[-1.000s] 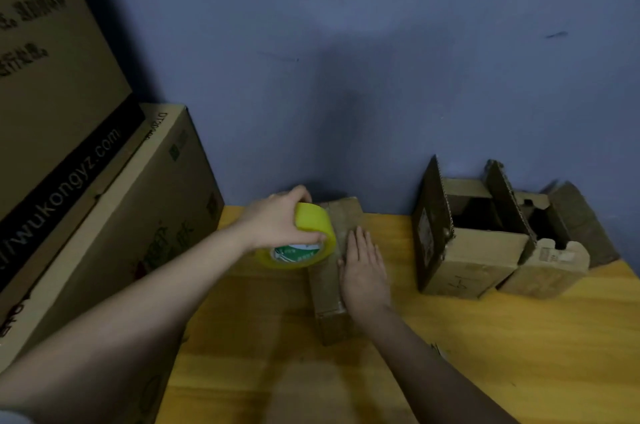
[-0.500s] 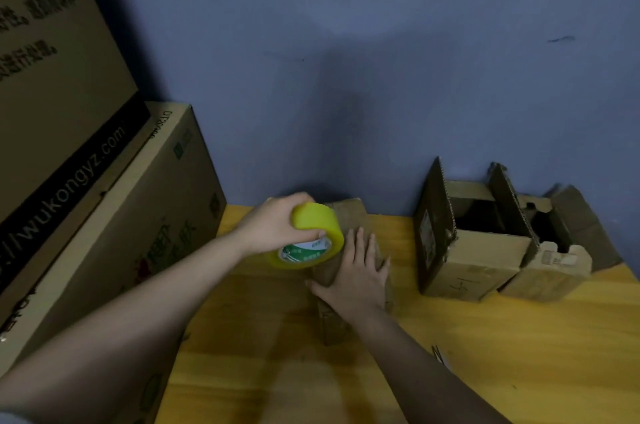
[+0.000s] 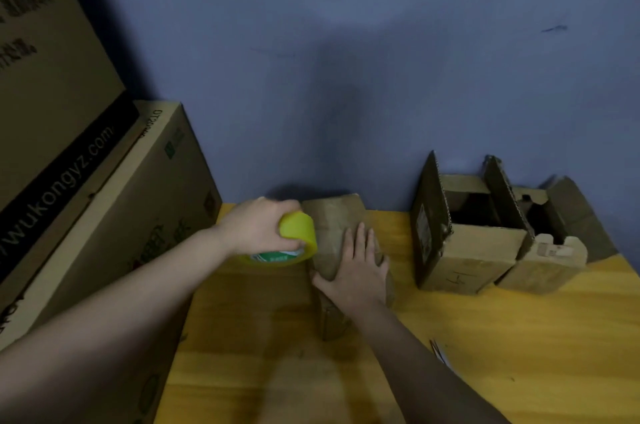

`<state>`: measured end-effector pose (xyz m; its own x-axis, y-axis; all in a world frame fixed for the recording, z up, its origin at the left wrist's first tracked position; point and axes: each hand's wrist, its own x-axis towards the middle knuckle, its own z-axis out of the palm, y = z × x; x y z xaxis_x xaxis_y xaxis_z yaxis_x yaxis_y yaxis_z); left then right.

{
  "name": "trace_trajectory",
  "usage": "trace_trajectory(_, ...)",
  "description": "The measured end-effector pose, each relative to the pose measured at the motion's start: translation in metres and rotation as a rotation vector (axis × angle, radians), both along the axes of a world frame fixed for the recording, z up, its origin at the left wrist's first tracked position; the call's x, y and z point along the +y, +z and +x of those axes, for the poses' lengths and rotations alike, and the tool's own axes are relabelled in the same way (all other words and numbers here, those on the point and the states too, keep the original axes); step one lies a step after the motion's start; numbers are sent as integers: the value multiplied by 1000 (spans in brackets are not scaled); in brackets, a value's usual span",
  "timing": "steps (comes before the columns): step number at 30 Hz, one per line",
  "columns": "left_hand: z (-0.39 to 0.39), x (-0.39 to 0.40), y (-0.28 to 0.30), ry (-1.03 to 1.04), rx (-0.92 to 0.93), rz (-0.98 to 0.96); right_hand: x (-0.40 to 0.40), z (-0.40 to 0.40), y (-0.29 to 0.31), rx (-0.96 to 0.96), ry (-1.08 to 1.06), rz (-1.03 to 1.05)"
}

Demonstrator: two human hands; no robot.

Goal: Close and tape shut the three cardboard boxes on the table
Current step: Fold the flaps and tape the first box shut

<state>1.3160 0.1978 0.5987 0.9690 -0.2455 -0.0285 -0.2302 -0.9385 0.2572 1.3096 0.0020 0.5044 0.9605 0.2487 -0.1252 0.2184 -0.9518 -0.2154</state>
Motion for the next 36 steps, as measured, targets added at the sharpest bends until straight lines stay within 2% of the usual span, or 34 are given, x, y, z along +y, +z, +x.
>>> trace_trajectory(7, -6, -2, -9, -41, 9, 138, 8, 1, -6, -6, 20, -95)
trace_trajectory(19, -12, 13, -35, 17, 25, 41, 20, -8, -9, -77, 228, -31)
trace_trajectory(26, -32, 24, -57, 124, 215, -240, 12, -6, -5, -47, 261, -77)
trace_trajectory(32, -45, -10, -64, 145, 163, -305, 3, -10, -8, -148, 234, -134)
trace_trajectory(36, -59, -38, -85, 306, 82, -536, -13, -3, -14, -177, 236, -181)
